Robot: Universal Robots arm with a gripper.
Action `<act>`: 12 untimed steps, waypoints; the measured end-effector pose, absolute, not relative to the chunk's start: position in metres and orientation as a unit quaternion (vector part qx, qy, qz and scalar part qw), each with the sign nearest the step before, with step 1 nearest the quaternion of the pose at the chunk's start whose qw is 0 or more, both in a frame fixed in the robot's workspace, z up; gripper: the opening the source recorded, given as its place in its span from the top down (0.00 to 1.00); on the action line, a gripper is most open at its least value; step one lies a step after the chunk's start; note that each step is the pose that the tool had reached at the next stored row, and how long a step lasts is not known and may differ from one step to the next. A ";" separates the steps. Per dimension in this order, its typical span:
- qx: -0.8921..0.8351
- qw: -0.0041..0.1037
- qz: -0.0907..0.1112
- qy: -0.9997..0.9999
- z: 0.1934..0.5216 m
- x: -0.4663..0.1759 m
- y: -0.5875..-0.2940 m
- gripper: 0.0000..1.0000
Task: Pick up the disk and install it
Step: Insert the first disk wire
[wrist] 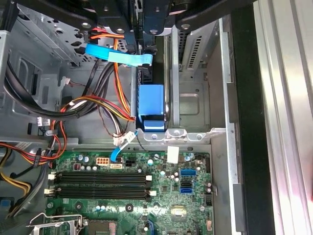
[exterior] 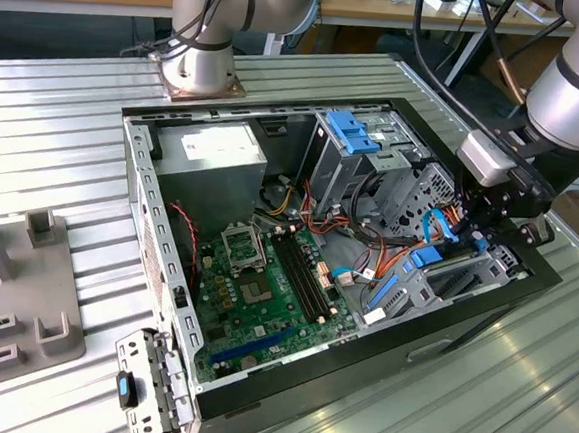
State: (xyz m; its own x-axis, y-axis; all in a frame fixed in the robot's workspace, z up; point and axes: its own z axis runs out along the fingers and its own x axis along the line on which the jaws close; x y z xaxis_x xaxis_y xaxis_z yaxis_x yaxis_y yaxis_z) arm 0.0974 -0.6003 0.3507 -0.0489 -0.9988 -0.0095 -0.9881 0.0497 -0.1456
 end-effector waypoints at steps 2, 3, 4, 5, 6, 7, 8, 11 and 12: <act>-0.688 0.054 -0.050 0.722 0.351 0.097 -0.600 0.83; -0.687 0.054 -0.050 0.723 0.351 0.096 -0.600 0.83; -0.688 0.053 -0.051 0.722 0.350 0.096 -0.600 0.83; -0.688 0.053 -0.051 0.722 0.351 0.096 -0.600 0.83; -0.688 0.053 -0.051 0.722 0.351 0.096 -0.600 0.83; -0.688 0.052 -0.050 0.722 0.351 0.096 -0.600 0.83; -0.688 0.049 -0.048 0.723 0.351 0.096 -0.600 0.83; -0.688 0.049 -0.047 0.723 0.351 0.096 -0.600 0.83; -0.688 0.048 -0.047 0.723 0.351 0.096 -0.600 0.83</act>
